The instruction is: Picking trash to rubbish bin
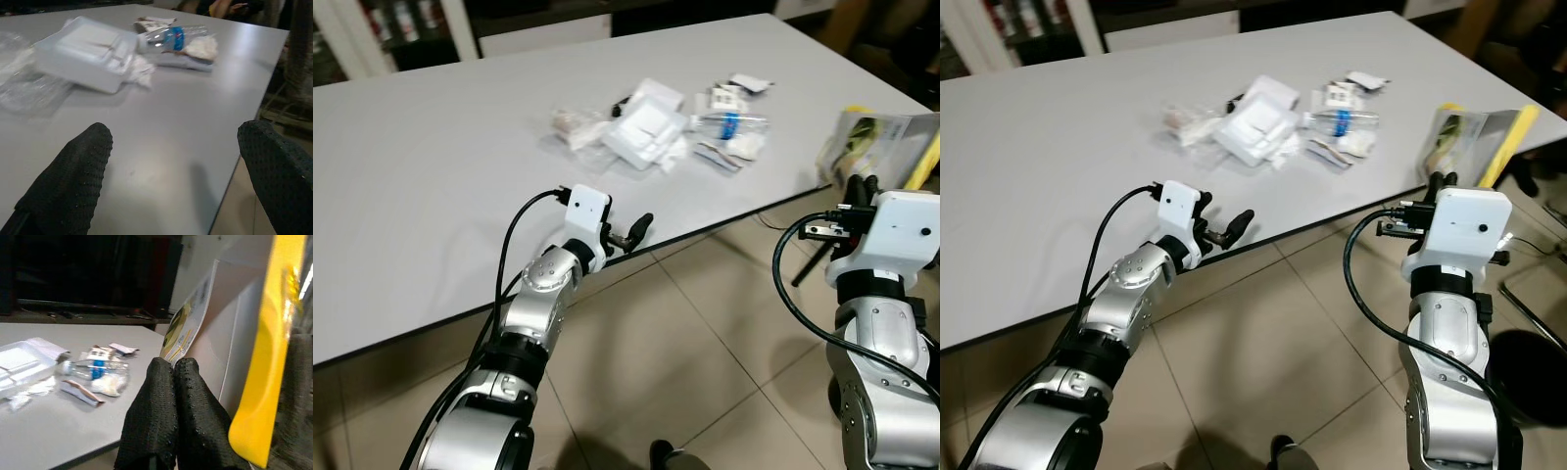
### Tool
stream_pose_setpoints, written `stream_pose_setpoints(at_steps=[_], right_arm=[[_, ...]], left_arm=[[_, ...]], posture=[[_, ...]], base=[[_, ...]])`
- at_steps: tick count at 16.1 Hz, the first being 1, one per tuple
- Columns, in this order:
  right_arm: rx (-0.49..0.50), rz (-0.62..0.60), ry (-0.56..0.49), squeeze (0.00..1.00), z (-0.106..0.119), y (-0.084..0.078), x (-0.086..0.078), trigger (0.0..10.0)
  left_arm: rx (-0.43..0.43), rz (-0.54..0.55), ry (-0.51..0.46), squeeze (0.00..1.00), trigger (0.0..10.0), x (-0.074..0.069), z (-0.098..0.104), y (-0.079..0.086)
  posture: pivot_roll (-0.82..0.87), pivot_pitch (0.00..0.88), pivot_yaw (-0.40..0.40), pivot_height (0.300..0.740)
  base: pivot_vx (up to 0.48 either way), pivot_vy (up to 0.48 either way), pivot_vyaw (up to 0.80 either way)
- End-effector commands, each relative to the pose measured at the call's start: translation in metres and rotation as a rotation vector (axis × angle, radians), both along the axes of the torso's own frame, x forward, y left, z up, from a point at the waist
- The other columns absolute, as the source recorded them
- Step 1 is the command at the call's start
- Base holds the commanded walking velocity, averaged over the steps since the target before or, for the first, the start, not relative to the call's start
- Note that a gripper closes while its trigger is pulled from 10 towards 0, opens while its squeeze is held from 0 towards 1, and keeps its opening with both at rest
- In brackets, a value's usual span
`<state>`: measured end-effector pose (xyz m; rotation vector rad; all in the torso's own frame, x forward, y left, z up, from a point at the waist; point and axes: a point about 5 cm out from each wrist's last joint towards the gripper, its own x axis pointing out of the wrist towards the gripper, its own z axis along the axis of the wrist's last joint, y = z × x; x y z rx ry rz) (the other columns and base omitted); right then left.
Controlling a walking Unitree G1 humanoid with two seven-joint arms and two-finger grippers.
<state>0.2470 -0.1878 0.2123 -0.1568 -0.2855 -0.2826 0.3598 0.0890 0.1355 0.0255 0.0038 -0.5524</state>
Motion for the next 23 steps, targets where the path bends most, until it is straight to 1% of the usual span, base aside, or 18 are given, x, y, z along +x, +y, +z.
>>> stream_pose_setpoints(at_steps=[1, 5, 9, 14, 17, 20, 23], right_arm=[[-0.015, -0.01, -0.015, 0.0, 0.004, 0.0, -0.002, 10.0], [-0.013, 0.004, -0.008, 0.0, 0.003, 0.006, -0.002, 10.0], [0.013, 0.041, 0.044, 0.0, -0.01, 0.015, 0.001, 10.0], [0.015, 0.071, 0.08, 0.0, -0.019, 0.024, -0.001, 10.0], [0.014, 0.112, 0.095, 0.0, -0.022, 0.032, -0.001, 10.0], [0.015, 0.133, 0.105, 0.0, -0.023, 0.036, -0.001, 10.0], [0.015, 0.176, 0.154, 0.0, -0.031, 0.044, -0.002, 10.0]], left_arm=[[-0.002, -0.013, -0.015, 0.0, 10.0, 0.002, 0.004, -0.003], [-0.013, -0.009, -0.026, 0.0, 10.0, 0.002, 0.007, -0.003], [-0.02, 0.002, -0.025, 0.0, 10.0, 0.003, 0.006, -0.001], [-0.028, -0.002, -0.029, 0.0, 10.0, 0.003, 0.006, -0.002], [-0.036, -0.01, -0.033, 0.0, 10.0, 0.003, 0.007, -0.005], [-0.041, -0.014, -0.034, 0.0, 10.0, 0.004, 0.008, -0.006], [-0.05, -0.025, -0.039, 0.0, 10.0, 0.004, 0.009, -0.008]], posture=[[0.07, 0.11, 0.011, 0.74], [0.07, 0.11, 0.011, 0.74], [0.07, 0.11, 0.011, 0.74], [0.08, 0.115, 0.007, 0.74], [0.07, 0.113, 0.005, 0.74], [0.07, 0.112, 0.004, 0.74], [0.06, 0.108, 0.004, 0.74]], base=[[0.0, 0.0, -0.71], [0.0, 0.0, -0.7], [0.0, 0.0, -0.69], [0.0, 0.0, -0.69], [0.31, 0.0, -0.69], [0.321, 0.0, -0.69], [0.407, 0.0, -0.69]])
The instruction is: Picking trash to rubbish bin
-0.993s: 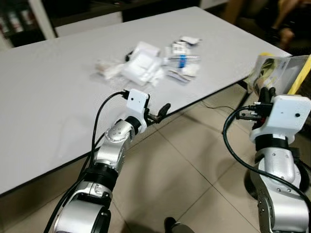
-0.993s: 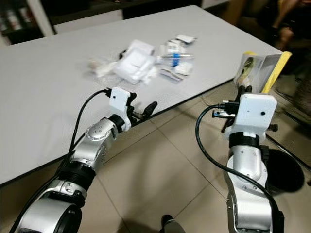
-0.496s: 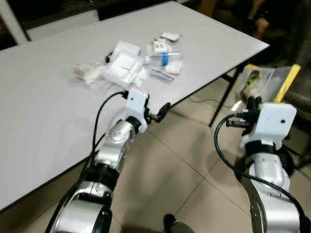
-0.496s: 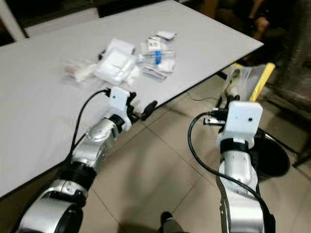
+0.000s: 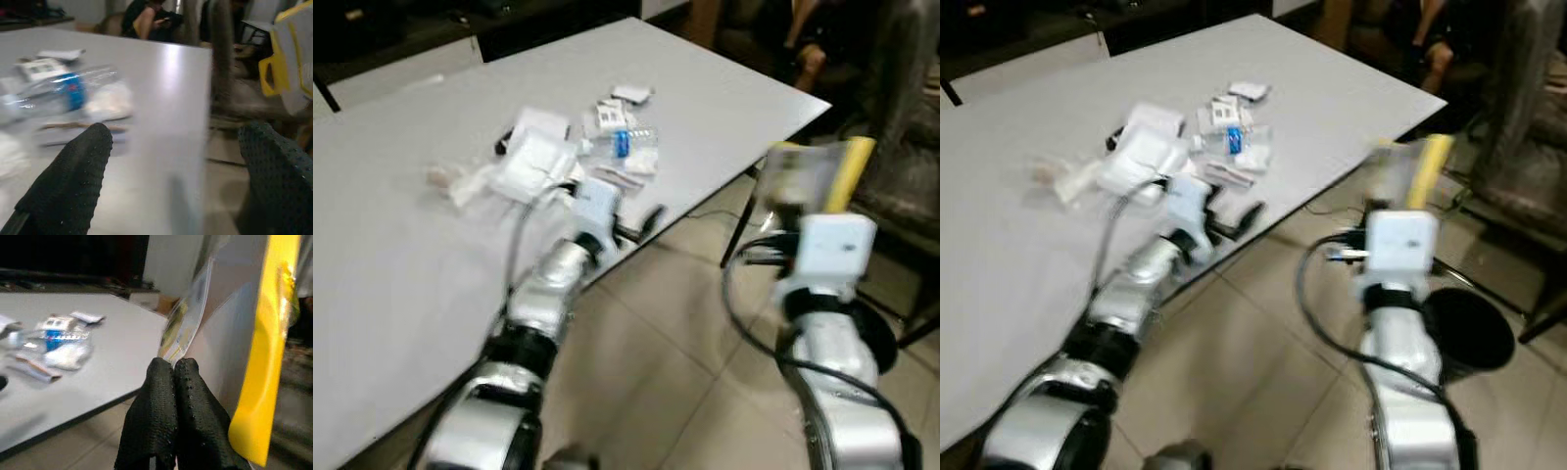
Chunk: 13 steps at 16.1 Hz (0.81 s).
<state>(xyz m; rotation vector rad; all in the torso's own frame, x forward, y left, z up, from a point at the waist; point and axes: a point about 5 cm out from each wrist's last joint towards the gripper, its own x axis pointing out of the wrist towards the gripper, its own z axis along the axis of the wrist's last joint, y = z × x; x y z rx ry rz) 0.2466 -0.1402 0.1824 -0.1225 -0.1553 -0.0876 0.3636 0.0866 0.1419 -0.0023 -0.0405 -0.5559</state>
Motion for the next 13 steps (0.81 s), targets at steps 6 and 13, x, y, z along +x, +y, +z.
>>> stream_pose_setpoints(at_steps=[6, 13], right_arm=[[-0.016, 0.024, 0.041, 0.0, -0.006, 0.003, -0.003, 10.0], [-0.011, 0.0, 0.142, 0.0, -0.024, -0.002, -0.008, 10.0]], left_arm=[[-0.008, 0.003, -0.005, 0.0, 10.0, 0.0, 0.0, -0.004], [0.027, 0.099, -0.031, 0.0, 10.0, 0.003, 0.0, 0.0]], posture=[[0.06, 0.109, 0.003, 0.74], [0.06, 0.115, 0.007, 0.74]], base=[[0.069, 0.0, -0.19], [0.0, 0.0, 0.0]])
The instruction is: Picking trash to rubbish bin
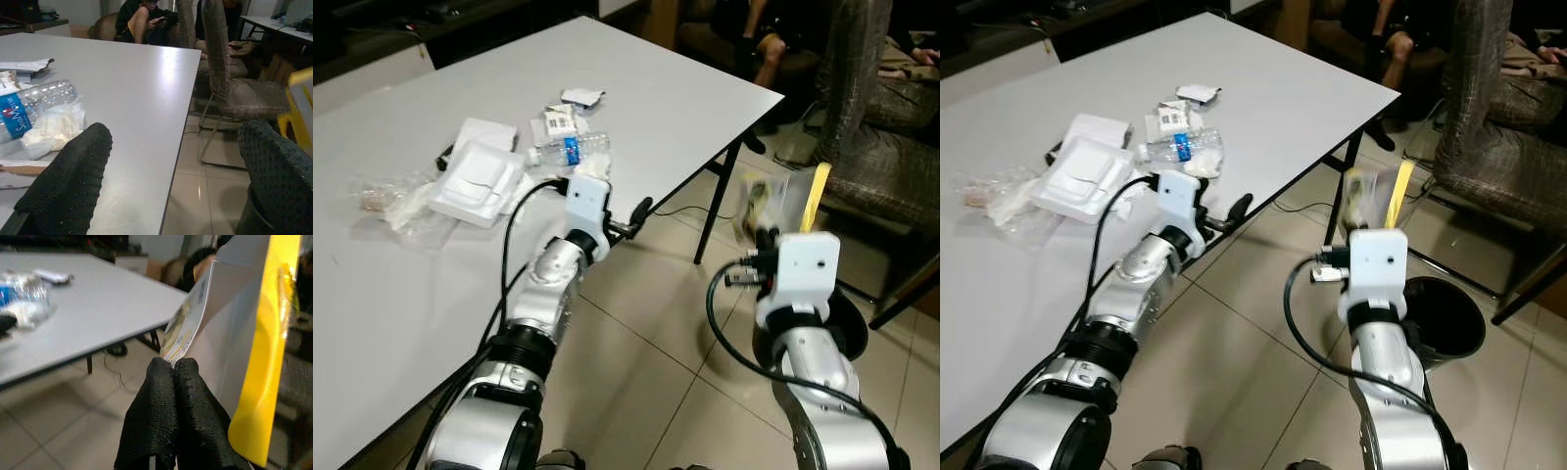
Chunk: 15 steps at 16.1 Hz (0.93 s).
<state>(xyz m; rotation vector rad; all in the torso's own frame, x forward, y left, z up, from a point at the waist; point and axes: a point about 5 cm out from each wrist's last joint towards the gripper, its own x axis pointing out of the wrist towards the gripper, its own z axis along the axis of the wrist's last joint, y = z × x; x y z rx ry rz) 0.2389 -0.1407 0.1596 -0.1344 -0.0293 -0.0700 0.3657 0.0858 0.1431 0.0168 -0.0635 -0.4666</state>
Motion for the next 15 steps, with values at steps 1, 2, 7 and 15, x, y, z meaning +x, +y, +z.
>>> stream_pose_setpoints(at_steps=[1, 2, 7, 15], right_arm=[[0.0, -0.011, 0.034, 0.0, -0.005, -0.002, -0.001, 10.0], [0.006, -0.023, 0.076, 0.0, -0.012, -0.003, -0.005, 10.0], [0.08, -0.024, 0.171, 0.0, -0.028, 0.003, -0.016, 10.0], [0.172, 0.064, 0.15, 0.0, -0.022, 0.032, -0.027, 10.0]], left_arm=[[0.021, 0.02, -0.007, 0.0, 10.0, 0.001, 0.0, 0.002], [0.033, 0.04, -0.019, 0.0, 10.0, 0.002, 0.001, 0.004], [0.071, 0.067, -0.039, 0.0, 10.0, 0.006, 0.004, 0.002], [0.15, 0.097, -0.088, 0.0, 10.0, 0.017, 0.015, 0.002]], posture=[[0.06, 0.118, 0.009, 0.74], [0.05, 0.125, 0.016, 0.74], [0.04, 0.154, 0.042, 0.74], [0.01, 0.239, 0.121, 0.74]], base=[[0.0, 0.0, 0.0], [0.0, 0.0, 0.0], [0.0, 0.0, 0.0], [0.0, 0.0, 0.0]])
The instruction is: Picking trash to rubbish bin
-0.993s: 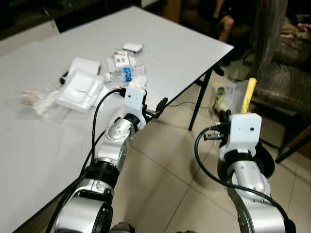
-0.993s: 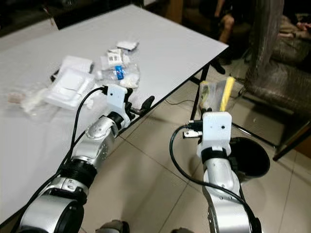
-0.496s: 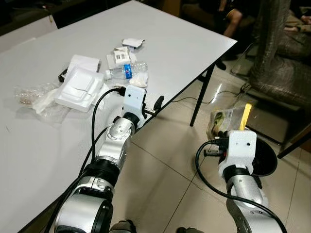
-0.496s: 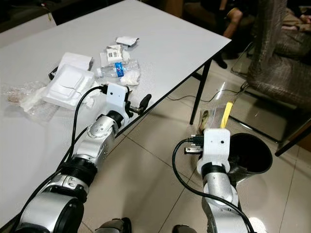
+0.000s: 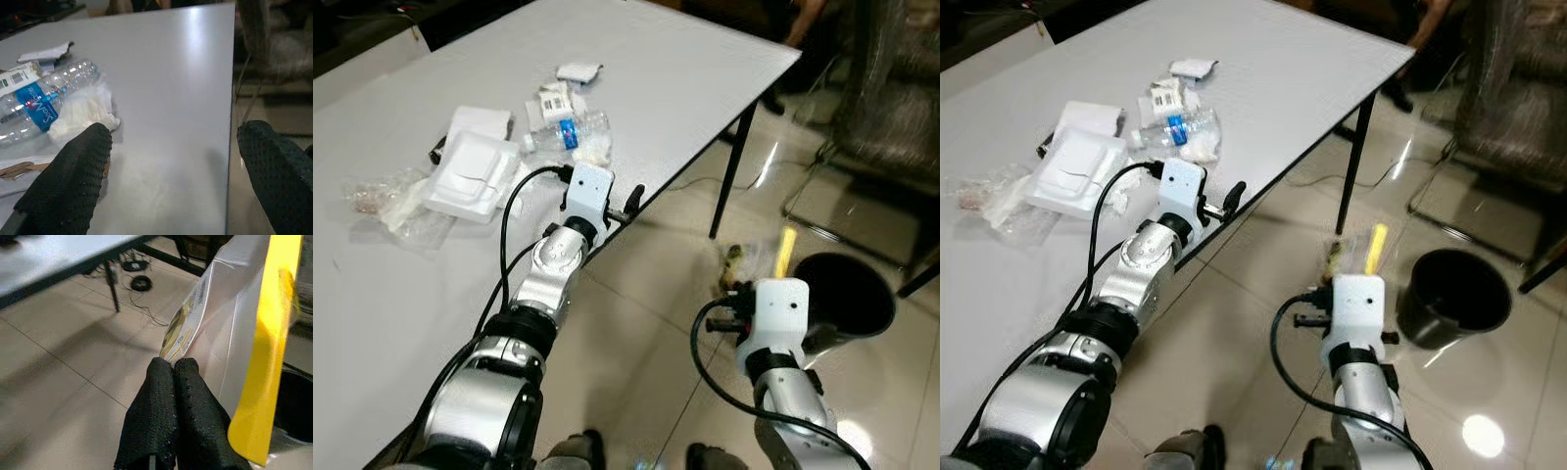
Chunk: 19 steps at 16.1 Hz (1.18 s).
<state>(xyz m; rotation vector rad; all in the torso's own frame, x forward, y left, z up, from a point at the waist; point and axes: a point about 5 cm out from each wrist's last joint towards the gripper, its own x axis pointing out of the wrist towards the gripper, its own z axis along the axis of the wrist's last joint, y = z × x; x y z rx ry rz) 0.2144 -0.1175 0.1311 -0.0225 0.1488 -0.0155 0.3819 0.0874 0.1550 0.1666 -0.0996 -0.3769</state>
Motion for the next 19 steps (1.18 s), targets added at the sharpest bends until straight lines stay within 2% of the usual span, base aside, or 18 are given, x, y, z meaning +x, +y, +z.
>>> stream_pose_setpoints(at_steps=[1, 3, 5, 9, 15, 19], right_arm=[[0.063, 0.012, -0.051, 0.0, 0.012, 0.011, -0.004, 10.0], [0.069, 0.003, -0.088, 0.0, 0.02, 0.012, -0.006, 10.0], [0.096, 0.02, -0.137, 0.0, 0.03, 0.017, -0.009, 10.0], [0.106, 0.053, -0.142, 0.0, 0.034, 0.025, -0.014, 10.0], [0.093, 0.087, -0.155, 0.0, 0.039, 0.028, -0.016, 10.0], [0.091, 0.095, -0.156, 0.0, 0.04, 0.03, -0.019, 10.0]], left_arm=[[0.03, -0.006, -0.026, 0.0, 10.0, 0.002, 0.005, -0.002], [0.051, -0.017, -0.046, 0.0, 10.0, 0.004, 0.009, -0.007], [0.069, 0.023, -0.065, 0.0, 10.0, 0.008, 0.015, -0.009], [0.099, 0.069, -0.083, 0.0, 10.0, 0.011, 0.019, -0.008], [0.175, 0.225, -0.108, 0.0, 10.0, 0.018, 0.023, 0.013], [0.195, 0.272, -0.054, 0.0, 10.0, 0.022, 0.021, 0.029]], posture=[[0.0, 0.244, 0.129, 0.74], [-0.01, 0.252, 0.145, 0.74], [-0.03, 0.257, 0.157, 0.74], [-0.05, 0.267, 0.158, 0.74], [-0.05, 0.27, 0.143, 0.74], [-0.06, 0.283, 0.143, 0.74]], base=[[0.0, 0.0, 0.0], [0.0, 0.0, 0.0], [0.0, 0.0, 0.0], [0.0, 0.0, 0.0], [0.0, 0.0, 0.0], [0.0, 0.0, 0.0]])
